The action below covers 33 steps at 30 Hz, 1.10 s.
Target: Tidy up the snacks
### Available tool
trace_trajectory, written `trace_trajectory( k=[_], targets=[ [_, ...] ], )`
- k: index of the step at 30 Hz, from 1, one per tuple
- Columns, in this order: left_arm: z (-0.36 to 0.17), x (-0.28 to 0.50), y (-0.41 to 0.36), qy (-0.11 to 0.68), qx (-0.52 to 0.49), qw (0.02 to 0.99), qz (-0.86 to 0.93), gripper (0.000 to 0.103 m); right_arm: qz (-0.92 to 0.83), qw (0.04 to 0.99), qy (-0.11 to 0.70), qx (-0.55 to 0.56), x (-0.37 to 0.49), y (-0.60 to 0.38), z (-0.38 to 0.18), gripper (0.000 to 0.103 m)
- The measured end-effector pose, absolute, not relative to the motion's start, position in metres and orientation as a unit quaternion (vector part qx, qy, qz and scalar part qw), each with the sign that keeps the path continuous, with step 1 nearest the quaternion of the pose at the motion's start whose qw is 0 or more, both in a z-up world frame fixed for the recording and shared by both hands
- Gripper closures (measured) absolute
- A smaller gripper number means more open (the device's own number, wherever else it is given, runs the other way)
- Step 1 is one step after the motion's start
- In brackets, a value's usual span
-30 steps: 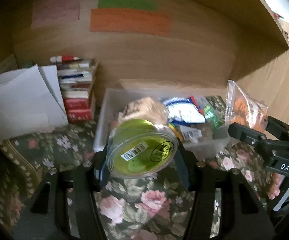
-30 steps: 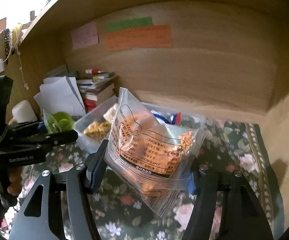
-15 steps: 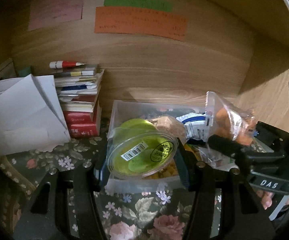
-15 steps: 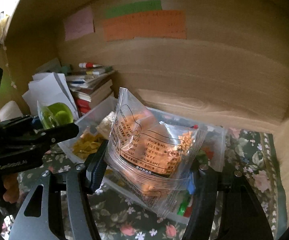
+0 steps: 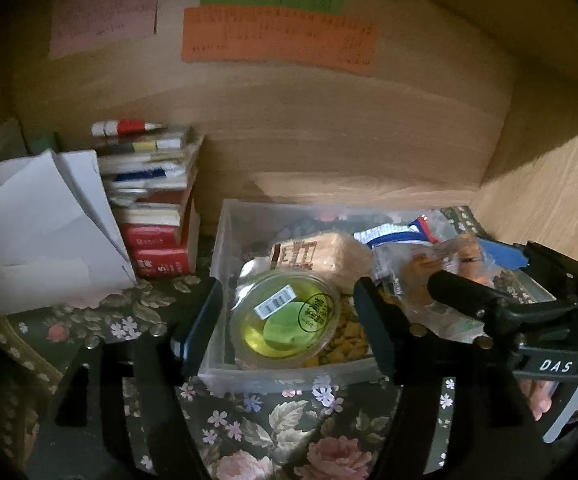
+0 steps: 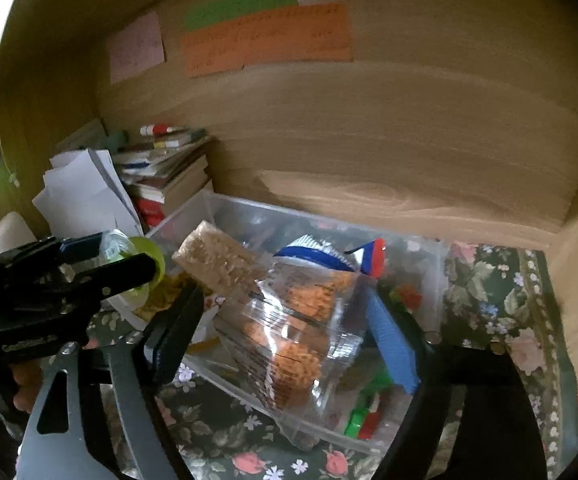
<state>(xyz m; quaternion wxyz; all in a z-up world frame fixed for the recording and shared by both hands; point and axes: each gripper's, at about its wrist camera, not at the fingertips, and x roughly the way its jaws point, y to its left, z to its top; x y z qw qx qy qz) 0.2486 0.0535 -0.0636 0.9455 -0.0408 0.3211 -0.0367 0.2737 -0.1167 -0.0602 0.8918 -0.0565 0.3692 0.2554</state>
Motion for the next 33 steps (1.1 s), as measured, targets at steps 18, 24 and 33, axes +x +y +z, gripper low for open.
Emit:
trace_trajectory(
  k=[18, 24, 33],
  targets=[
    [0.024, 0.128, 0.041, 0.169, -0.042, 0.985, -0.02, 0.035, 0.248, 0.943, 0.218, -0.039, 0.173, -0.165, 0.039, 0.023],
    [0.041, 0.082, 0.029, 0.129, -0.033, 0.991, -0.018, 0.03, 0.256, 0.95, 0.175, -0.029, 0.134, -0.177, 0.066, 0.023],
    [0.048, 0.037, 0.012, 0.093, -0.014, 0.996, 0.001, 0.007, 0.258, 0.951, 0.168, -0.026, 0.105, -0.176, 0.065, 0.016]
  ],
)
